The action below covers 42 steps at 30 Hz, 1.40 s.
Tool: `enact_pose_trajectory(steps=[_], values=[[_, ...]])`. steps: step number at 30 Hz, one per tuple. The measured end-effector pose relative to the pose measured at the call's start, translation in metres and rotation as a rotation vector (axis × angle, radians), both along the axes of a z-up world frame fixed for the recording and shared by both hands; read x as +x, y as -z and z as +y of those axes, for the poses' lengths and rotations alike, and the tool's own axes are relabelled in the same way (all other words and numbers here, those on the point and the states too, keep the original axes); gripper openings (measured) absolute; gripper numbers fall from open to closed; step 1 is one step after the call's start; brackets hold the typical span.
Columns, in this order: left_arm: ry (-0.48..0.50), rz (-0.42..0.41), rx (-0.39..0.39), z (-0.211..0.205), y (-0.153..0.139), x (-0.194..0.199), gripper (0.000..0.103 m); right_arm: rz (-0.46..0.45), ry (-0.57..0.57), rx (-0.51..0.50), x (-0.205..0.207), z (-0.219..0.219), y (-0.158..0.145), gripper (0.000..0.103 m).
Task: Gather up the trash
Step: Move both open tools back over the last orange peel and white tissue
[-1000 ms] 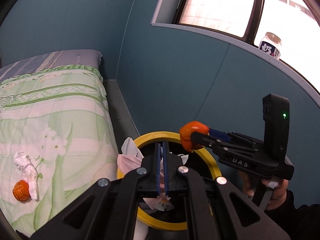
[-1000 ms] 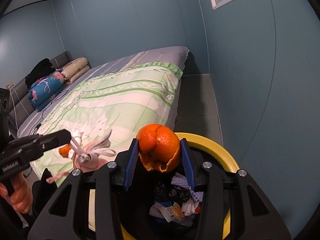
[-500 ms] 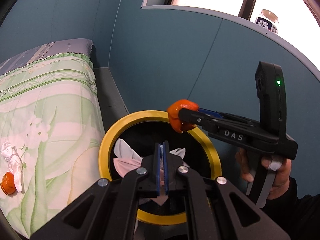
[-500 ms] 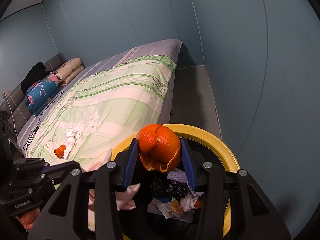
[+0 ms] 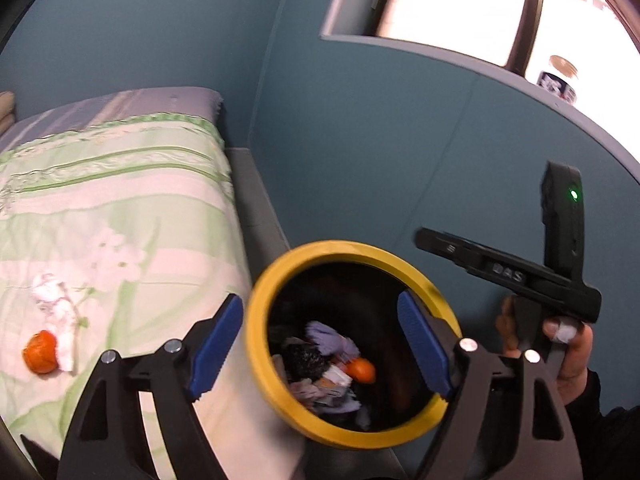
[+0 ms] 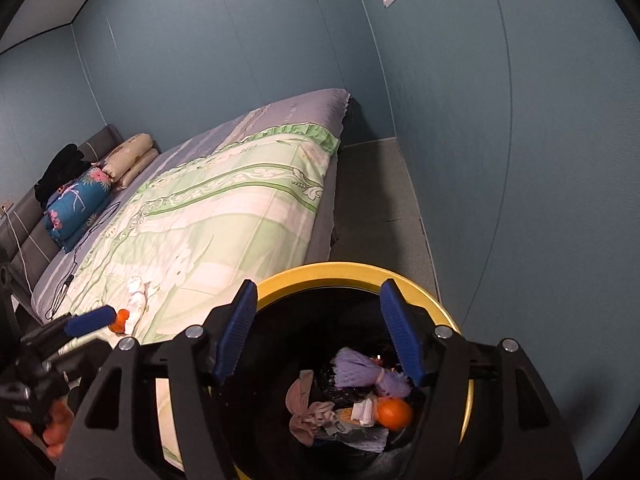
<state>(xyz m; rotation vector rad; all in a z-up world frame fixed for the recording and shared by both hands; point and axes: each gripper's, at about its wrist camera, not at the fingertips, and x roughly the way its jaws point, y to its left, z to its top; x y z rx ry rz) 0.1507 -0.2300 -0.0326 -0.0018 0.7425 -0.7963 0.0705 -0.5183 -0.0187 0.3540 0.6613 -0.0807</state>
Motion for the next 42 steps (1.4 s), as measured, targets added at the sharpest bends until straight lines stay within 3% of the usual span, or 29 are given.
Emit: enact_pose_trajectory(steps=[13, 26, 34, 42], values=[[-0.159, -0.028, -0.002, 0.062, -0.005, 0.016, 0.085, -0.027, -0.107, -0.037, 0.014, 0.037, -0.016, 0.069], [-0.346, -0.022, 0.031, 0.145, 0.011, 0.044, 0.085, -0.025, -0.325, -0.113, 0.067, 0.120, -0.034, 0.069], [-0.448, 0.058, 0.044, 0.195, 0.045, 0.070, 0.085, 0.074, -0.516, -0.114, 0.130, 0.191, -0.022, 0.069], [-0.479, 0.140, 0.044, 0.219, 0.078, 0.093, 0.085, 0.220, -0.680, -0.114, 0.191, 0.264, 0.007, 0.068]])
